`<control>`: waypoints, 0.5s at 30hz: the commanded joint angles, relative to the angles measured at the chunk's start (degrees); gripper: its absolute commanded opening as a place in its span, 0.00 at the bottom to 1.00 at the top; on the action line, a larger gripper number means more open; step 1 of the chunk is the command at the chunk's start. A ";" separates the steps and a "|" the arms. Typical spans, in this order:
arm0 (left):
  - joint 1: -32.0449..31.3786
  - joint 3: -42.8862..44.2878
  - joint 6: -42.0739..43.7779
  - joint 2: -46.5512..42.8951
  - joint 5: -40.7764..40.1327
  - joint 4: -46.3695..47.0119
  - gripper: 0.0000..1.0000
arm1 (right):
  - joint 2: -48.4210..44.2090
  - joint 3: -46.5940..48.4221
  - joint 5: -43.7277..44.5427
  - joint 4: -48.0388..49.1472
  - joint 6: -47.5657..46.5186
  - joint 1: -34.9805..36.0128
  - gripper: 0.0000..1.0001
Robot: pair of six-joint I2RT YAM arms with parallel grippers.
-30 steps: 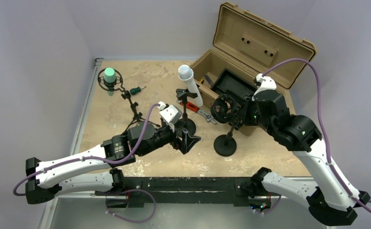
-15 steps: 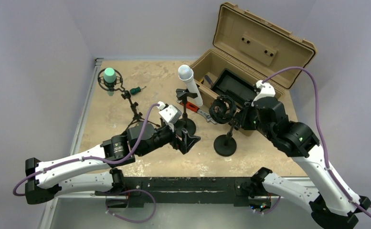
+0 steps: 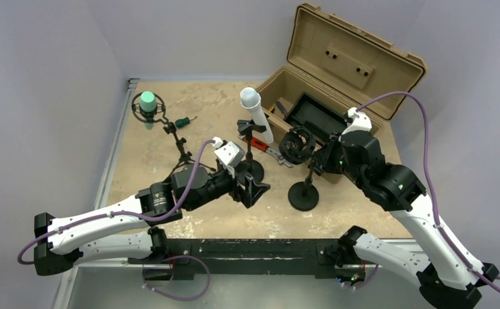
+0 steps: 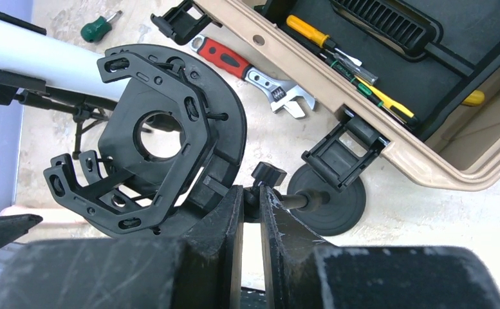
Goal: Remove the microphone from the stand
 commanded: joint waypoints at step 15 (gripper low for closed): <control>-0.11 2.43 0.88 2.65 0.19 0.25 0.90 | -1.48 -10.50 1.60 -18.33 2.80 -0.29 0.09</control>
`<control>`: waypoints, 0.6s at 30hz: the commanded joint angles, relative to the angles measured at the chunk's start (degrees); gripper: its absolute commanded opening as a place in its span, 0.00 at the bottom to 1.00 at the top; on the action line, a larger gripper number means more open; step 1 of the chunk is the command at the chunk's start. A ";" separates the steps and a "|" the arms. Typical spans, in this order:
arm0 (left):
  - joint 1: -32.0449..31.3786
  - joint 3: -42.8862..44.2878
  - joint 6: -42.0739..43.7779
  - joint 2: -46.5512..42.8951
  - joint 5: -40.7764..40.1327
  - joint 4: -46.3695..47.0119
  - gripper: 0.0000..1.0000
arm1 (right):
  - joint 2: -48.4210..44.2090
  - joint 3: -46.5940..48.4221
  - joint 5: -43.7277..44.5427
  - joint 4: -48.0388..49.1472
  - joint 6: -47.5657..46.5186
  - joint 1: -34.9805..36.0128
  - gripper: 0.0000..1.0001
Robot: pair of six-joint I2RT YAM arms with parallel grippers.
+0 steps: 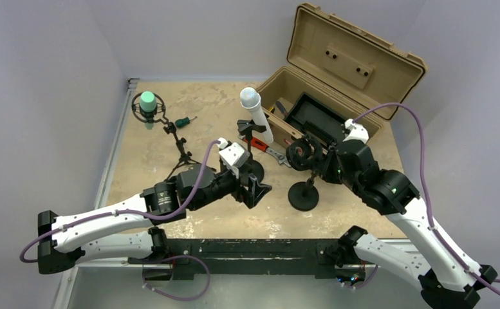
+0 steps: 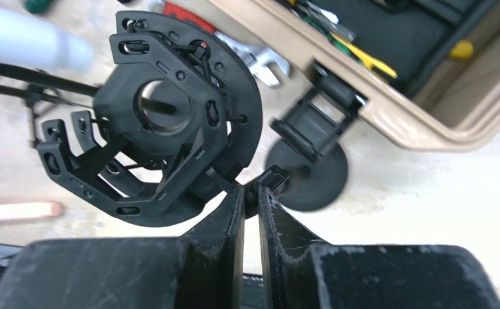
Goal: Remove the microphone from the stand
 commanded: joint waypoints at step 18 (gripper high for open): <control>-0.11 3.69 -1.20 2.08 -3.68 -2.91 0.91 | 0.90 -11.62 -5.10 -4.91 4.17 -0.46 0.10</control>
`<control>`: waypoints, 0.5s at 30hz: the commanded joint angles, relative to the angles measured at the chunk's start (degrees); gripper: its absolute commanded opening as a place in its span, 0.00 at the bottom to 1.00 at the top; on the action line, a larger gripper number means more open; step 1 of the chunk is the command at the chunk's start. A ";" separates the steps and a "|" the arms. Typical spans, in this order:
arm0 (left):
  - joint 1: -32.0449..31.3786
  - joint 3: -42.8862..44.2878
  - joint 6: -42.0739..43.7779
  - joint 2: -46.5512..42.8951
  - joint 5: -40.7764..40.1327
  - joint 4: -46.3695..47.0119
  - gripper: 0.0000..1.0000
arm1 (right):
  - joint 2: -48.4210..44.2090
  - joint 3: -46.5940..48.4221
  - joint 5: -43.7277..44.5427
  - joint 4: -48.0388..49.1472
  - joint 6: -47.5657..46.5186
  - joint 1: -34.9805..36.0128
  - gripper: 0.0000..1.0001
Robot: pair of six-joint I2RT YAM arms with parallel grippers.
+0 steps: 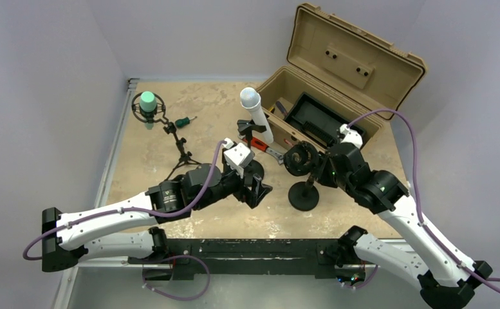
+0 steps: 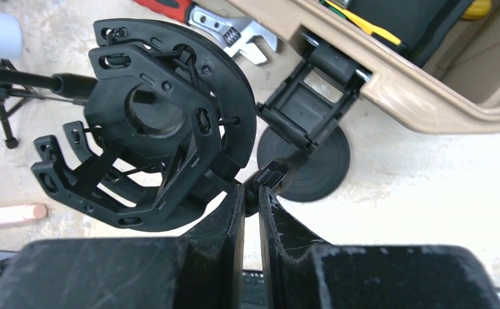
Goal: Remove the microphone from the stand
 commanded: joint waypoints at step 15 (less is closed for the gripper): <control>4.55 8.87 0.33 -6.02 -15.29 -10.97 0.94 | -3.18 -0.01 -2.95 3.51 -1.59 -0.18 0.27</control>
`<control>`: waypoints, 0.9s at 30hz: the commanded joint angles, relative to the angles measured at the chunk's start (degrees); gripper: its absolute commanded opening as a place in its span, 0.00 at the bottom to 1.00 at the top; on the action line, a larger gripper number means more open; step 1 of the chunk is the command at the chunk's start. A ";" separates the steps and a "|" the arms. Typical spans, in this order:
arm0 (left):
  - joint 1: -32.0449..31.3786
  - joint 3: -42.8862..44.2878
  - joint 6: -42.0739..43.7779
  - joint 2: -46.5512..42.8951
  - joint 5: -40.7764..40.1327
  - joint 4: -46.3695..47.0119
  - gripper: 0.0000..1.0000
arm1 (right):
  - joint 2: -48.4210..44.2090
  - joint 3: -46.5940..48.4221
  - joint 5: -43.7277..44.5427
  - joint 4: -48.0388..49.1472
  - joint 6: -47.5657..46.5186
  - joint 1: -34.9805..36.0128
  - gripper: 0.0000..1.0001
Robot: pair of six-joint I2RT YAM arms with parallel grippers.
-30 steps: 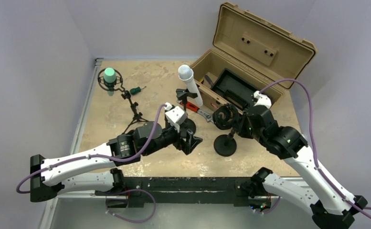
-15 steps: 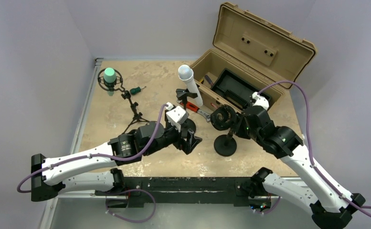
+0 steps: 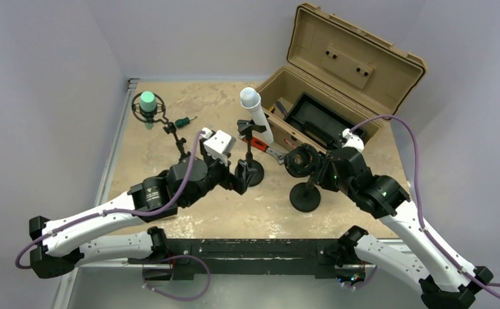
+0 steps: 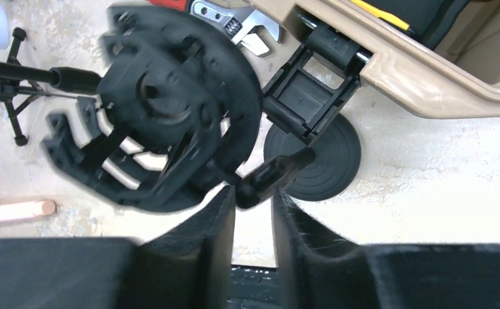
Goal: Remove the microphone from the stand
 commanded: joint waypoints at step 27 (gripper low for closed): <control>9.58 0.17 -8.63 -10.51 2.74 -10.90 1.00 | 16.15 21.45 -10.16 40.03 -31.95 7.35 0.90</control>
